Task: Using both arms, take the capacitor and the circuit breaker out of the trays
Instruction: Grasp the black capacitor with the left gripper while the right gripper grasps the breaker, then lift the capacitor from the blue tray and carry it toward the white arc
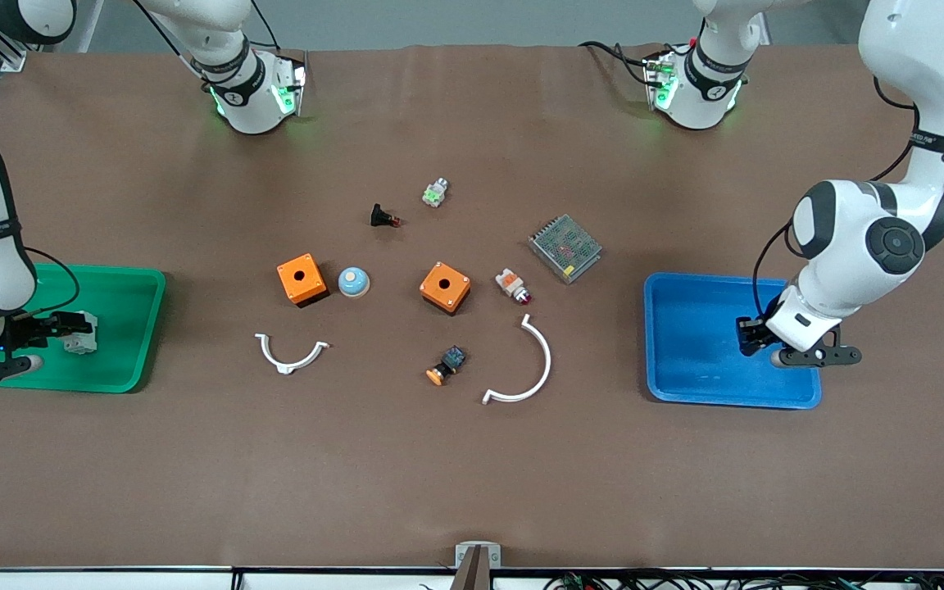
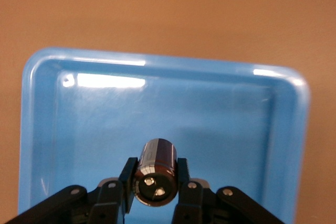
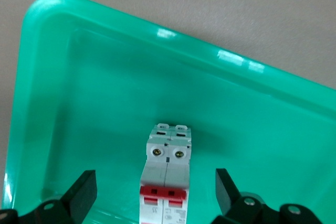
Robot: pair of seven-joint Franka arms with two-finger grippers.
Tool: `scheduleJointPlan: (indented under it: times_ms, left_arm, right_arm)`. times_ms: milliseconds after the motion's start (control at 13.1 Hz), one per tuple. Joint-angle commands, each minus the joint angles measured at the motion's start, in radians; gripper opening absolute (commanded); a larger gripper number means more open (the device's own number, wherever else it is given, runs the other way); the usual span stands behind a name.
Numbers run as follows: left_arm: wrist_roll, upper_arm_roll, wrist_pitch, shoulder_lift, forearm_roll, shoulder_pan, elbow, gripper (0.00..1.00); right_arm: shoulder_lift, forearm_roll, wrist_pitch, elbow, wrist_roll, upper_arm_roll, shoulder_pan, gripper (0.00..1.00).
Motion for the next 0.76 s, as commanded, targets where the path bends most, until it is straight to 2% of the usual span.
scheduleJointPlan:
  times_ms: [0, 229, 535, 688]
  left_arm:
    - [-0.053, -0.036, -0.108, 0.011, 0.004, -0.022, 0.122, 0.01]
    - [-0.136, -0.038, -0.144, 0.042, 0.006, -0.103, 0.196, 0.00]
    - [-0.294, -0.038, -0.144, 0.089, 0.006, -0.217, 0.267, 0.00]
    - [-0.372, -0.038, -0.144, 0.135, 0.006, -0.292, 0.314, 0.00]
  right_arm:
    - [-0.019, 0.015, 0.018, -0.022, -0.021, 0.018, -0.024, 1.00]
    - [-0.019, 0.005, 0.030, -0.021, -0.021, 0.016, -0.024, 0.97]
    - [-0.022, 0.002, 0.029, -0.020, -0.021, 0.013, -0.024, 0.83]
    - [-0.026, 0.000, 0.017, -0.022, -0.020, 0.013, -0.024, 0.82]
